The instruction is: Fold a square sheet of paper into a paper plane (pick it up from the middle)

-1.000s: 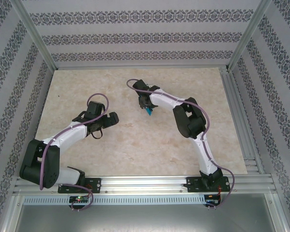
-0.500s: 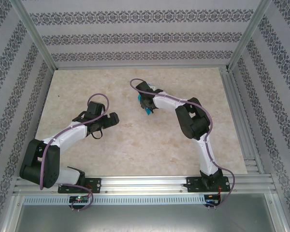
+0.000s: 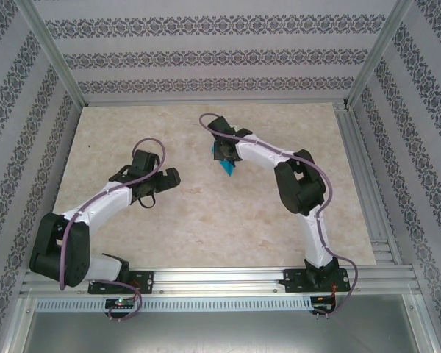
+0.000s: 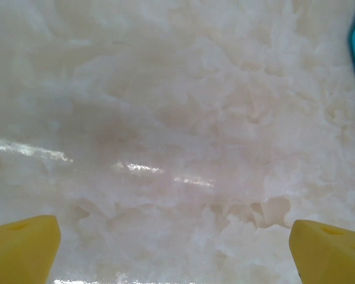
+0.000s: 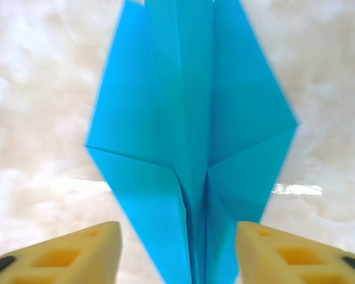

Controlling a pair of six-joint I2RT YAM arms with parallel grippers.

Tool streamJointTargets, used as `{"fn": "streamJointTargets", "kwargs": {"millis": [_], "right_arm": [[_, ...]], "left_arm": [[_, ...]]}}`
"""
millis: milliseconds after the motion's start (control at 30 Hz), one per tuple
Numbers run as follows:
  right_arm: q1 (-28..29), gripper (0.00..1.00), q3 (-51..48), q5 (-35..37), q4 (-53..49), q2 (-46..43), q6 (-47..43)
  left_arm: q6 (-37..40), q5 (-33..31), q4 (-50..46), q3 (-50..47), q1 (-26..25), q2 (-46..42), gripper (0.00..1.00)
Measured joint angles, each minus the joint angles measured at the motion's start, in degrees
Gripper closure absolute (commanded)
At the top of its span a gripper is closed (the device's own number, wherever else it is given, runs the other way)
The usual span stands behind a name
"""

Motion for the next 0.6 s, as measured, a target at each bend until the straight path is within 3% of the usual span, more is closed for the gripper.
{"fn": "streamJointTargets", "kwargs": {"millis": [167, 300, 467, 600], "right_arm": [[0.0, 0.18, -2.6, 2.1, 1.7, -12.1, -1.4], [-0.3, 0.02, -10.1, 6.3, 6.5, -24.2, -4.1], [-1.9, 0.02, -24.4, 14.5, 13.7, -38.9, -9.5], [-6.3, 0.02, -36.6, 20.0, 19.3, -49.8, -13.5]], "left_arm": [[0.9, -3.1, -2.4, 2.7, 0.0, -2.6, 0.00], [2.1, -7.4, -3.4, 5.1, 0.5, -5.4, 0.00], [5.9, -12.9, -1.5, 5.0, 2.3, -10.1, 0.00], [9.1, -18.3, 3.4, 1.9, 3.7, -14.6, 0.00]]}}
